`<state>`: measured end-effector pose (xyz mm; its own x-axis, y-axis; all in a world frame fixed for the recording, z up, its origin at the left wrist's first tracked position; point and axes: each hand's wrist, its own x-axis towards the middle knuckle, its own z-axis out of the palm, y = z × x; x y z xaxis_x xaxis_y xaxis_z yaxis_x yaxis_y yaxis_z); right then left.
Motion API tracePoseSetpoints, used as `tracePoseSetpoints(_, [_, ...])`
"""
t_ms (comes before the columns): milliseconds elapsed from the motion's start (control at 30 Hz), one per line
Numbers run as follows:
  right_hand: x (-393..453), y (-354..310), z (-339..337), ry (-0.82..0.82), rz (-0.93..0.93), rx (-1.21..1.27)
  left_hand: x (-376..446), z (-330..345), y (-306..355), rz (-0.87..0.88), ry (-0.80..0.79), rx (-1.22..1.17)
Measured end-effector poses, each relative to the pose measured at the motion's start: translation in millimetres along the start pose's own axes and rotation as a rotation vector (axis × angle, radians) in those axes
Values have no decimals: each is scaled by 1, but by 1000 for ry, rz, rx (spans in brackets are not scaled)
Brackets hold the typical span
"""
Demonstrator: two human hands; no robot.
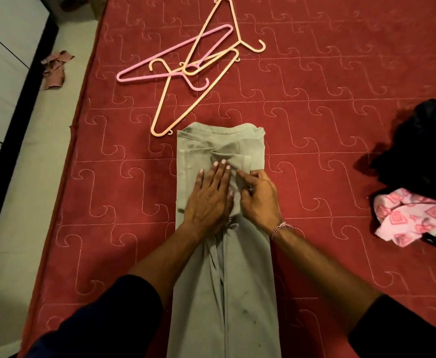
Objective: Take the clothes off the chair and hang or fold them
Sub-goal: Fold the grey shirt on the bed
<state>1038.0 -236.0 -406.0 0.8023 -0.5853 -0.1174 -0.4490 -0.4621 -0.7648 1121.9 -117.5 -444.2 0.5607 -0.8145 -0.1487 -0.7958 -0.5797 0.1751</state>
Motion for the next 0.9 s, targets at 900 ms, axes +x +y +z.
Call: tracePoseSetpoints(900, [-81, 25, 9, -151, -49, -425, -42, -32, -6, -81, 131, -260])
